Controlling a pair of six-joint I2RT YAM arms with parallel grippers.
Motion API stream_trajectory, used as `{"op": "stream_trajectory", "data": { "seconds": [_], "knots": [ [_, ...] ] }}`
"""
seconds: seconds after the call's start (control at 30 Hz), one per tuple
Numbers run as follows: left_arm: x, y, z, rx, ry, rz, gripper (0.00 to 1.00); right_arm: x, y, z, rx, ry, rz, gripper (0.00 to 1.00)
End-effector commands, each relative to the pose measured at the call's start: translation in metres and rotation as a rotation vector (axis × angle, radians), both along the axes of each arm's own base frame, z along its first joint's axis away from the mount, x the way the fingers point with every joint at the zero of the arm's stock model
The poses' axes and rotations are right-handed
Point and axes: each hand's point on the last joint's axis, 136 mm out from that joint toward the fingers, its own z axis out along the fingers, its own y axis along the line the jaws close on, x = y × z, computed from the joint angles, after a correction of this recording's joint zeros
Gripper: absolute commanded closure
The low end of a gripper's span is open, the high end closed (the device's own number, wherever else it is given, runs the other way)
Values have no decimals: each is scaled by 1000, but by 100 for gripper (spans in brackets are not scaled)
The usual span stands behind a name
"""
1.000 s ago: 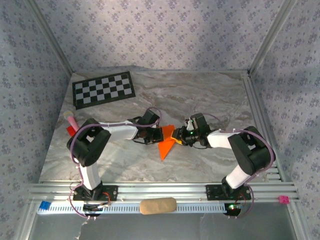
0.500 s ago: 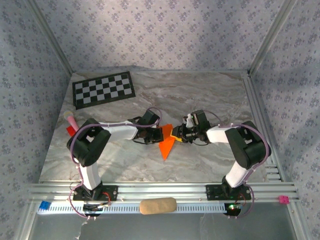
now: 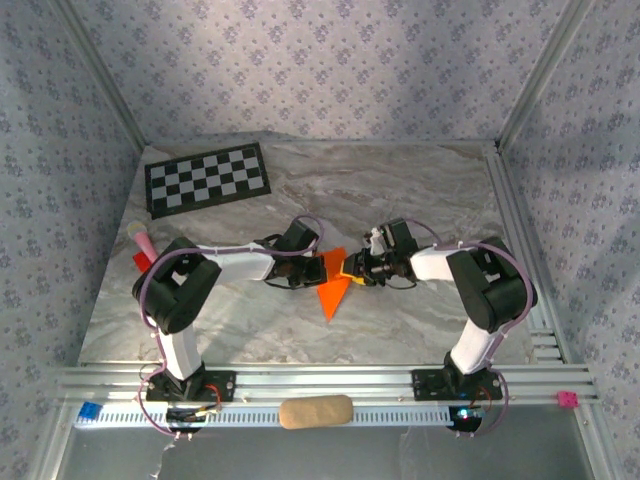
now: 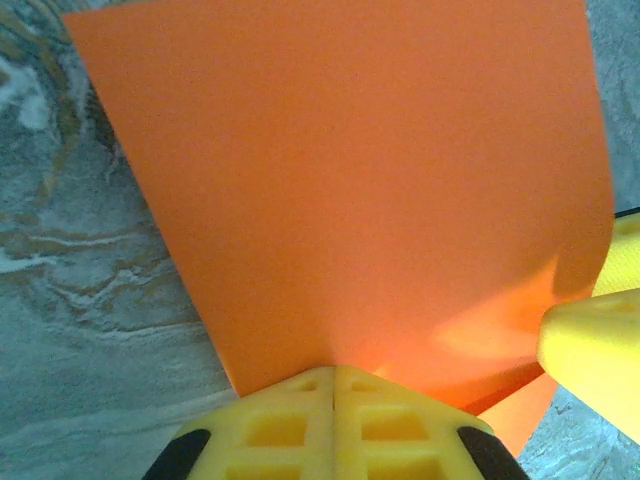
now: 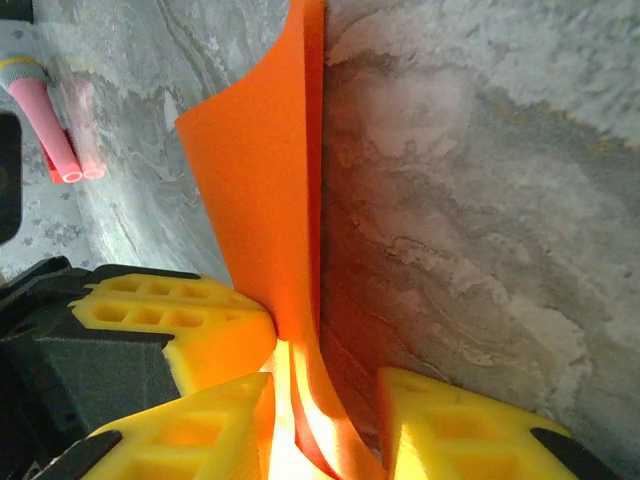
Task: Fold a paper plane with a square sheet of paper (pick it up from the middle)
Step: Fold the wing for the fifth time at the center of the table.
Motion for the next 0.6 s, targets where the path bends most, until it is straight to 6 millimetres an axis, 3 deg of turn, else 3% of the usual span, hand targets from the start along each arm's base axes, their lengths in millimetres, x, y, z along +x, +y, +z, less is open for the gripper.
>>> {"op": "stream_trajectory", "data": {
  "seconds": [0.0,0.27,0.57],
  "knots": [
    [-8,17,-14,68,24,7,93,0,-2,-3,-10,12,34,67],
    [-8,16,-12,65,22,7,93,4,5,6,49,-7,99,66],
    [-7,16,-10,60,16,7,93,6,2,0,37,28,90,68]
  ]
}}
